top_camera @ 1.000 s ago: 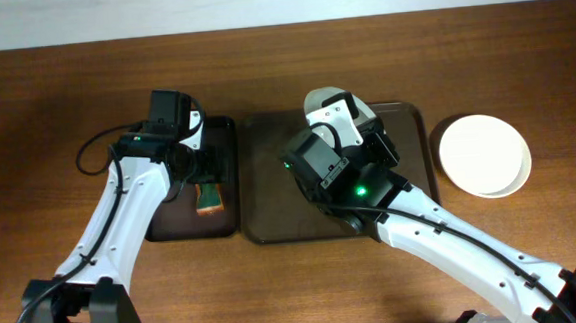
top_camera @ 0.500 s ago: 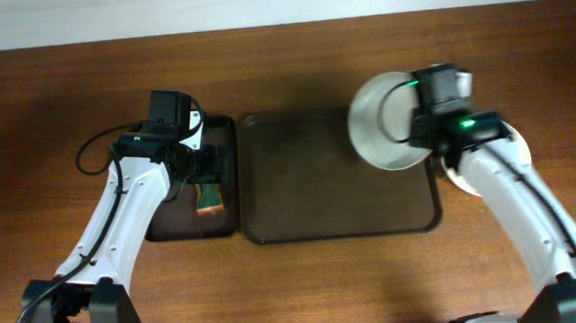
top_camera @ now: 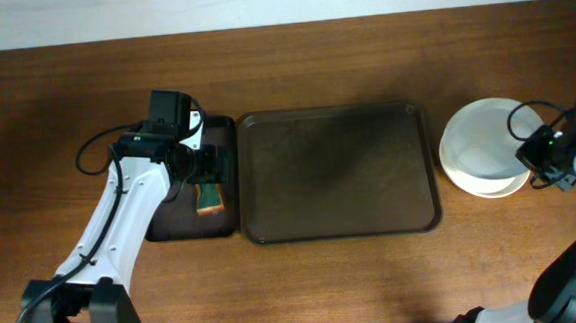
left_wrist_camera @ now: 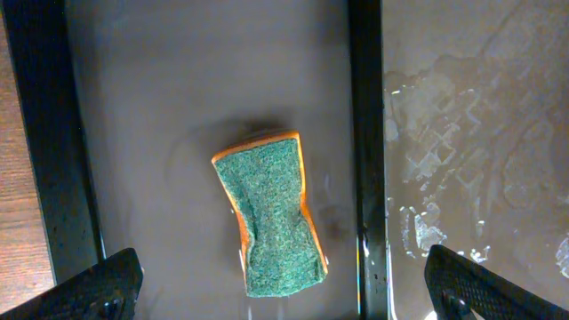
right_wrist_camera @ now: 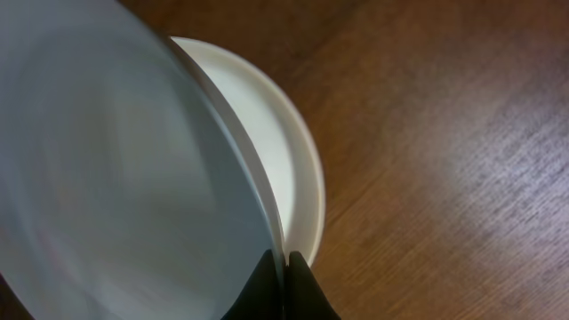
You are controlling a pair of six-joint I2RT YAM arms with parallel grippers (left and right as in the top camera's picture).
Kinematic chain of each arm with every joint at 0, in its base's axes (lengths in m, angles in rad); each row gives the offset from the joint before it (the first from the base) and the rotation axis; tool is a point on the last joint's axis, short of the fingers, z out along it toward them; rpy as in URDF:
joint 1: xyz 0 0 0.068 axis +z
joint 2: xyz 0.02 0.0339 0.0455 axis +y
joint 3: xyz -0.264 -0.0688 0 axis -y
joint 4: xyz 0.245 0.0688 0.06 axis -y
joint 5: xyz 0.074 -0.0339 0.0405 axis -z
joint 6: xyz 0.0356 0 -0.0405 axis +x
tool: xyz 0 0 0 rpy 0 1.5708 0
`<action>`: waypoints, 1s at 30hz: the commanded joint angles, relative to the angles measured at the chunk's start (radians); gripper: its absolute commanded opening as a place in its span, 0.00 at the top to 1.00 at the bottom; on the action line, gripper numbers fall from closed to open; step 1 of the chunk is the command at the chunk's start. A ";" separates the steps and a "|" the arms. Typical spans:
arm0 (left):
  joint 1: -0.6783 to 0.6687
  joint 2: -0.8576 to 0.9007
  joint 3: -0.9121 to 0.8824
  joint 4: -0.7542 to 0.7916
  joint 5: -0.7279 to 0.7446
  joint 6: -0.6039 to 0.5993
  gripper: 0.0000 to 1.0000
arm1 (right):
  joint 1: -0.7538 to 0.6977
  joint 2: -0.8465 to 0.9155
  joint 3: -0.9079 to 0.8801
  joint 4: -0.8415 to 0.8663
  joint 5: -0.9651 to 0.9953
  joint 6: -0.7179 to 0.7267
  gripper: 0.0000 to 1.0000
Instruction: Clean dirty plates on tray and stack at the side
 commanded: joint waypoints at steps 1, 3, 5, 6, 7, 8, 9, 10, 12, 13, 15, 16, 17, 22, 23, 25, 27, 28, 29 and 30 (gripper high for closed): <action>0.007 -0.005 0.009 -0.001 -0.006 0.005 0.00 | -0.040 0.029 0.009 -0.004 -0.068 0.012 0.95; 0.007 -0.005 0.009 0.000 -0.006 0.005 0.00 | -0.041 0.035 0.009 -0.009 -0.118 0.011 0.86; 0.007 -0.005 0.009 0.000 -0.006 0.005 0.00 | -0.036 0.036 0.009 -0.023 -0.219 -0.024 0.74; 0.007 -0.005 0.009 0.000 -0.006 0.005 0.00 | -0.032 0.036 0.009 -0.035 -0.283 -0.060 0.72; 0.007 -0.005 0.009 0.000 -0.006 0.005 0.00 | -0.027 0.036 0.009 -0.046 -0.325 -0.080 0.67; 0.007 -0.005 0.009 0.000 -0.006 0.005 0.00 | -0.019 0.036 0.009 -0.060 -0.358 -0.089 0.63; 0.007 -0.005 0.009 0.000 -0.006 0.005 0.00 | -0.006 0.035 0.009 -0.068 -0.395 -0.108 0.60; 0.007 -0.005 0.009 0.000 -0.006 0.005 0.00 | 0.011 0.035 0.010 -0.070 -0.435 -0.137 0.57; 0.007 -0.005 0.009 0.003 -0.006 0.004 0.00 | 0.070 0.027 0.010 -0.072 -0.497 -0.196 0.47; 0.007 -0.005 0.009 0.007 -0.006 0.004 0.00 | 0.097 0.021 0.010 -0.074 -0.500 -0.212 0.44; 0.012 -0.006 0.009 0.023 -0.008 -0.010 0.00 | 0.182 -0.002 0.010 -0.076 -0.495 -0.245 0.26; 0.019 -0.006 0.009 0.031 -0.009 -0.038 0.00 | 0.219 -0.011 0.010 -0.076 -0.488 -0.254 0.15; 0.031 -0.006 0.009 0.038 -0.009 -0.074 0.00 | 0.257 -0.020 0.010 -0.076 -0.486 -0.268 0.01; 0.107 -0.006 0.009 -0.011 0.055 -0.125 0.00 | 0.474 -0.061 0.010 -0.146 -0.302 -0.286 0.01; 0.119 -0.006 0.009 -0.042 0.061 -0.124 0.00 | 0.506 -0.065 0.010 -0.165 -0.259 -0.285 0.01; 0.131 -0.007 0.009 -0.105 0.061 -0.124 0.00 | 0.575 -0.077 0.010 -0.201 -0.217 -0.285 0.01; 0.129 -0.010 0.009 -0.155 0.061 -0.114 0.00 | 0.618 -0.095 0.010 -0.227 -0.222 -0.285 0.01; 0.127 -0.014 0.009 -0.175 0.061 -0.114 0.00 | 0.631 -0.105 0.010 -0.235 -0.222 -0.285 0.01; 0.125 -0.021 0.009 -0.197 0.061 -0.114 0.00 | 0.644 -0.120 0.009 -0.244 -0.222 -0.285 0.01; 0.123 -0.029 0.009 -0.211 0.061 -0.114 0.00 | 0.653 -0.135 0.009 -0.249 -0.221 -0.285 0.01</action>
